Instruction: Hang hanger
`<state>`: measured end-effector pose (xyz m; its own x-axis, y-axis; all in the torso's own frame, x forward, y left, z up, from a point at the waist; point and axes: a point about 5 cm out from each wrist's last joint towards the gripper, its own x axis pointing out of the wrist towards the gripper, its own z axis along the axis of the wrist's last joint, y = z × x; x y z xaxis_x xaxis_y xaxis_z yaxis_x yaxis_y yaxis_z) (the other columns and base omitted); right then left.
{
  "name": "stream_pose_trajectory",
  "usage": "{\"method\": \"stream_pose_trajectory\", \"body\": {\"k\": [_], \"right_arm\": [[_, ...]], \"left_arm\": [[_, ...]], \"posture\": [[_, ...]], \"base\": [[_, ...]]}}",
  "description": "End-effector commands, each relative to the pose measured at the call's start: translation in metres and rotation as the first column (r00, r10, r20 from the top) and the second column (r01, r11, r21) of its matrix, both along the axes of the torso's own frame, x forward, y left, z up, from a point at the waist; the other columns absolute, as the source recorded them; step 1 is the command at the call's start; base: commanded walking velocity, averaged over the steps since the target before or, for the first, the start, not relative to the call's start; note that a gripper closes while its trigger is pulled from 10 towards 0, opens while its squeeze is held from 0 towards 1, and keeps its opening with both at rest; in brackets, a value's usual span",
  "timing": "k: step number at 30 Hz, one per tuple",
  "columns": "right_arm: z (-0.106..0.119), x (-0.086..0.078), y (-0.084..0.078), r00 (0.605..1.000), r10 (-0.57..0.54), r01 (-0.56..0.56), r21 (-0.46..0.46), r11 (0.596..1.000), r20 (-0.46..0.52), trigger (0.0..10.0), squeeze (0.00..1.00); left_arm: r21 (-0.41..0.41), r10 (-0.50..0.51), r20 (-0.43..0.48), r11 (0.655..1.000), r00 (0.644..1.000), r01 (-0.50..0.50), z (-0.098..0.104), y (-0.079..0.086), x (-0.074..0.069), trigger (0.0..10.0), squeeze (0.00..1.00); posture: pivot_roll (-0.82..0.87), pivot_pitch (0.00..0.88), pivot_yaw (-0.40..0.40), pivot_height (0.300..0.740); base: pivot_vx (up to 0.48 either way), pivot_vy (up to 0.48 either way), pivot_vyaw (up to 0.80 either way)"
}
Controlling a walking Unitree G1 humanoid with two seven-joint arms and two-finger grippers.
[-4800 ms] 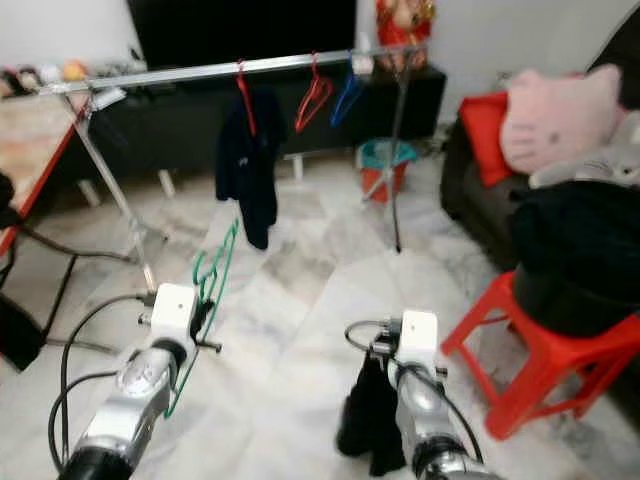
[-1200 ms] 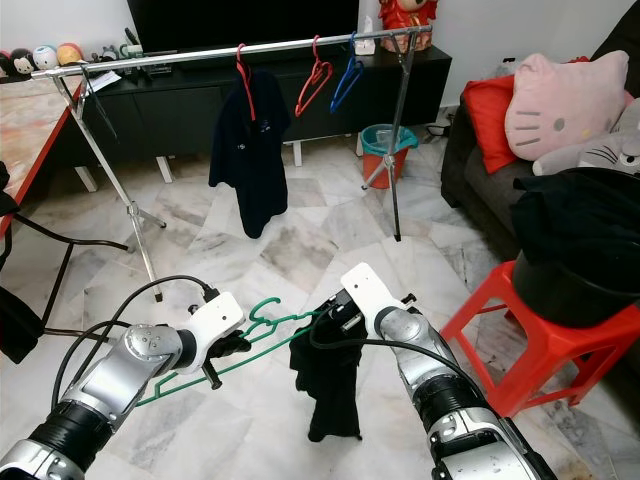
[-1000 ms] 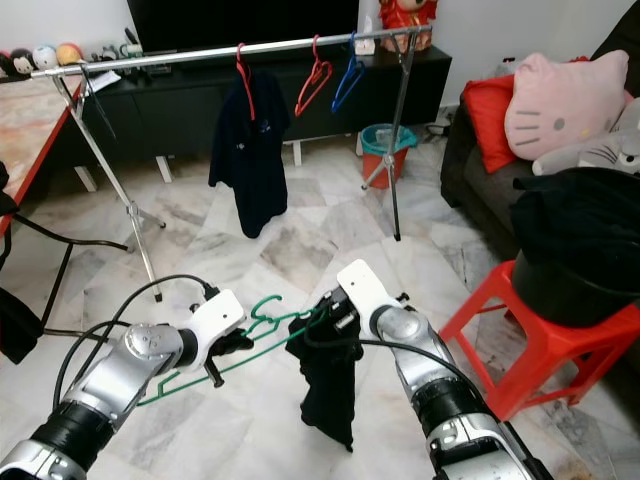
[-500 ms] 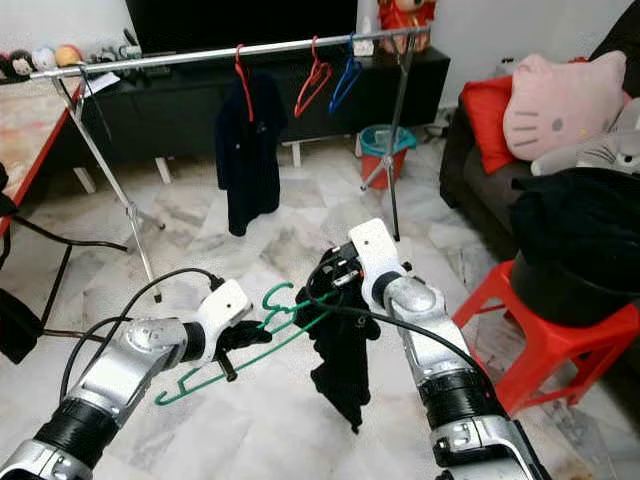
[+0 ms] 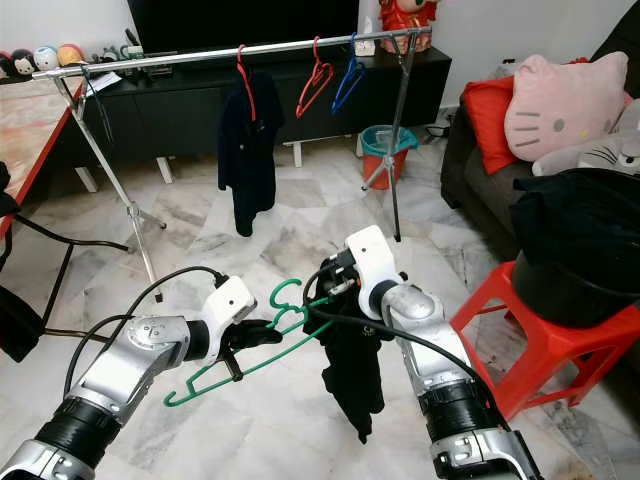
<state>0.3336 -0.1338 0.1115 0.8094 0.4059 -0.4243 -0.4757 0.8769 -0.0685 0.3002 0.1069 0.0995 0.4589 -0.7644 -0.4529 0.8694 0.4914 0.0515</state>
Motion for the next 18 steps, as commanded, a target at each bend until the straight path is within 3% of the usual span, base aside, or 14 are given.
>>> {"method": "stream_pose_trajectory", "body": {"k": [1,8,15,17,18], "right_arm": [[0.011,-0.002,0.008,0.999,0.045,-0.046,0.038,0.998,0.019,10.0,0.0],[0.012,-0.012,0.012,0.997,0.078,-0.078,0.051,0.996,0.005,10.0,0.0],[0.021,-0.019,0.014,0.996,0.095,-0.095,0.096,0.991,0.003,10.0,0.0],[0.021,-0.022,0.012,0.997,0.08,-0.079,0.064,0.995,0.001,10.0,0.0],[0.021,-0.022,0.012,0.997,0.08,-0.079,0.064,0.995,0.001,10.0,0.0]], "left_arm": [[0.002,-0.014,0.017,1.0,1.0,0.014,0.003,-0.003,-0.001,10.0,0.0],[0.04,0.088,0.042,0.995,0.995,-0.089,0.001,-0.003,0.01,10.0,0.0],[0.068,0.052,0.024,0.996,0.998,-0.054,-0.004,-0.006,0.005,10.0,0.0],[0.163,0.148,0.032,0.975,0.988,-0.151,-0.01,0.003,0.013,10.0,0.0],[0.163,0.148,0.032,0.975,0.988,-0.151,-0.01,0.003,0.013,10.0,0.0]], "posture": [[0.08,0.0,-0.003,0.74],[0.08,0.0,-0.002,0.74],[0.07,0.0,-0.004,0.74],[0.07,0.0,-0.005,0.74],[0.07,0.0,-0.005,0.74]], "base": [[0.0,0.0,0.0],[0.0,0.0,0.0],[0.0,0.0,0.0],[0.0,0.0,0.0],[0.0,0.0,0.0]]}}
